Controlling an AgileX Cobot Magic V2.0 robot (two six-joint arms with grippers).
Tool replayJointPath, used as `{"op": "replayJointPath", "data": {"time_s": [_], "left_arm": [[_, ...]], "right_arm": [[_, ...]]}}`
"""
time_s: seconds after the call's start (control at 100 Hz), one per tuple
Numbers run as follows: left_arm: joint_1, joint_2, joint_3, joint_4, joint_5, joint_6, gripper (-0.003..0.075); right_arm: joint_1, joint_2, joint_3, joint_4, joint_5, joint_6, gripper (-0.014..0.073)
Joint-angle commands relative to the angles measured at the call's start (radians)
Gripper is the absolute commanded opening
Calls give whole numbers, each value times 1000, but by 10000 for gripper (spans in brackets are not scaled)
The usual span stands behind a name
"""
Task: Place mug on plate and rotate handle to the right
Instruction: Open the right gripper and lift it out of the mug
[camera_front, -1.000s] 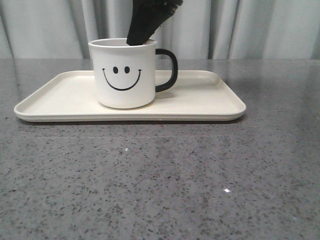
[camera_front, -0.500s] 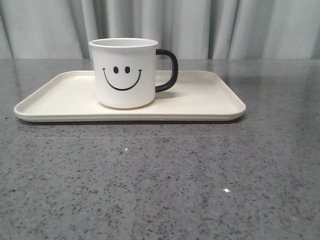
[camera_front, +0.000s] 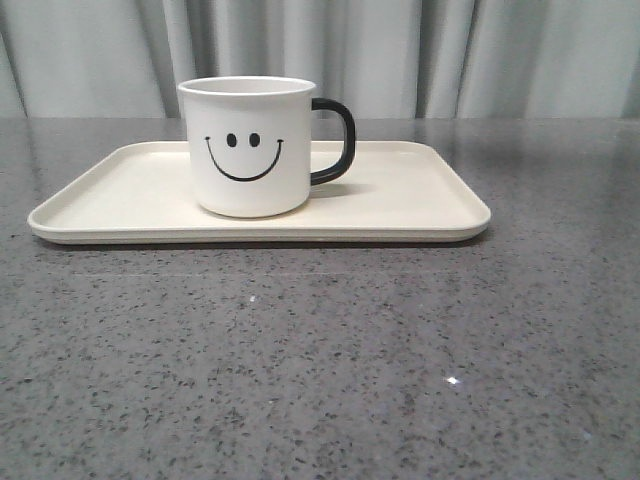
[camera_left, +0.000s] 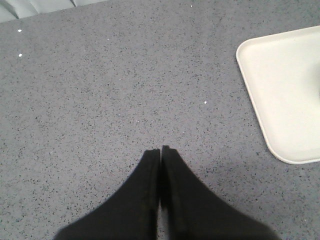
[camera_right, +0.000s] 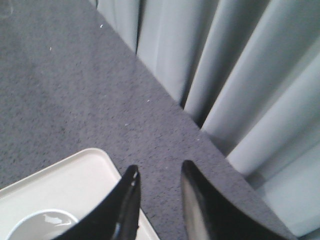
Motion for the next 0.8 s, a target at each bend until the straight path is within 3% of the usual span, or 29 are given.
{"op": "replayJointPath", "data": {"time_s": [0.0,0.25,0.52,0.79], "left_arm": [[3,-6,-22,-10,-83,-10,-20],[3,-6,-22,-10,-117,-10,-20],[3,-6,-22,-10,-120,-10,-20],[3,-6,-22,-10,-120,-10,-20]], "right_arm": [[-58,-100,-32,58,-69,13,229],[-235,-227,-32,134,-32,48,191],[-338,-318,-32,170,-39,47,-69],[-347,-428,66,156,-123,50,-60]]}}
